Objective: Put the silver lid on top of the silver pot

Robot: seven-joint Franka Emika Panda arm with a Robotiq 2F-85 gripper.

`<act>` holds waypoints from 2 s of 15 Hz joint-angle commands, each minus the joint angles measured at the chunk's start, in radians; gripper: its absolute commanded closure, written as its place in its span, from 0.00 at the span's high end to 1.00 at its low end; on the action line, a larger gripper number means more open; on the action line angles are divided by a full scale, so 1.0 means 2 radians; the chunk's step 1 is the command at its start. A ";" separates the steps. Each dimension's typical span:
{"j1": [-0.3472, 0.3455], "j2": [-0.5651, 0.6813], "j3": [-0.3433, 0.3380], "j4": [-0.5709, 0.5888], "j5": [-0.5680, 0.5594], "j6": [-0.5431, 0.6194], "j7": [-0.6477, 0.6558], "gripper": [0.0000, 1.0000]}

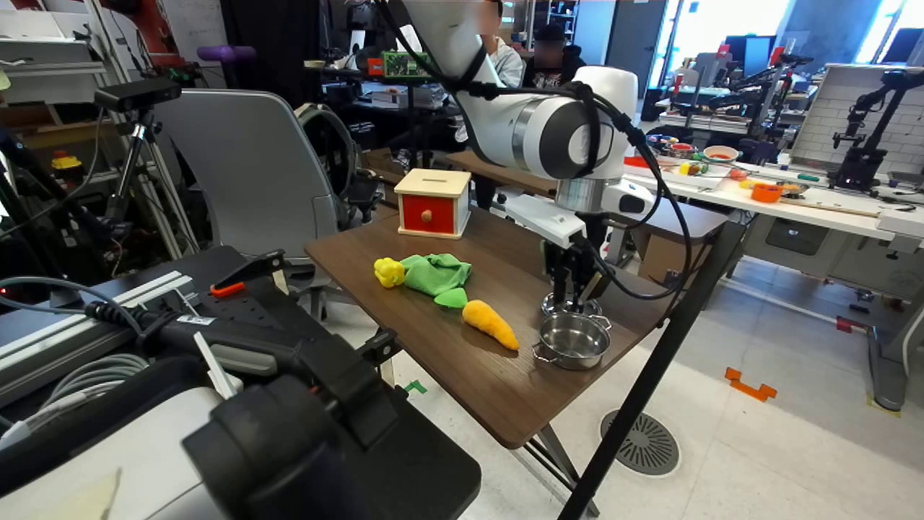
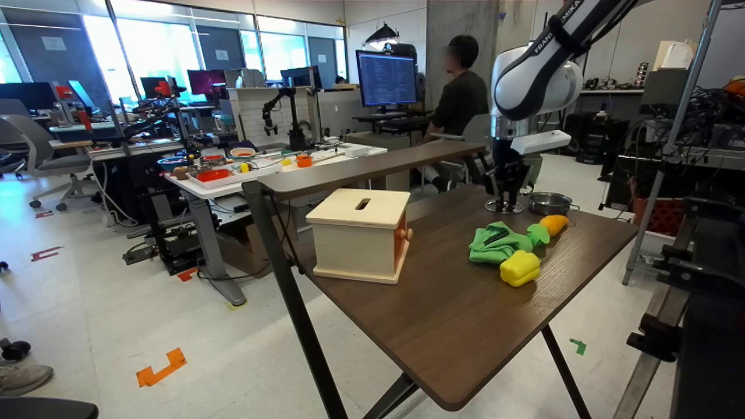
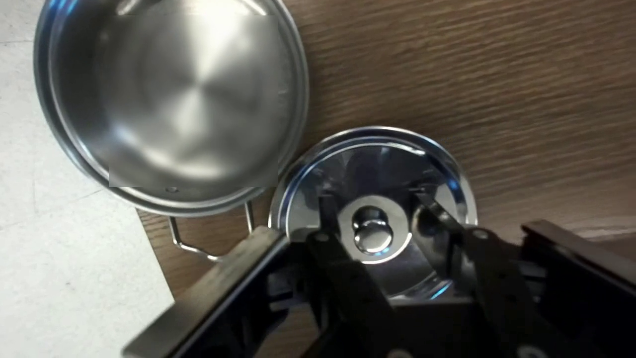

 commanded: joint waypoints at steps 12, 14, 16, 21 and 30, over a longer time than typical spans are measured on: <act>0.006 -0.059 0.004 -0.020 0.006 -0.011 -0.015 0.05; 0.008 -0.090 0.004 -0.057 0.004 -0.008 -0.018 0.05; 0.009 -0.126 0.005 -0.106 0.002 -0.003 -0.029 0.05; 0.000 -0.194 0.002 -0.227 0.002 0.037 -0.058 0.05; -0.032 -0.178 -0.023 -0.282 0.007 0.079 -0.053 0.05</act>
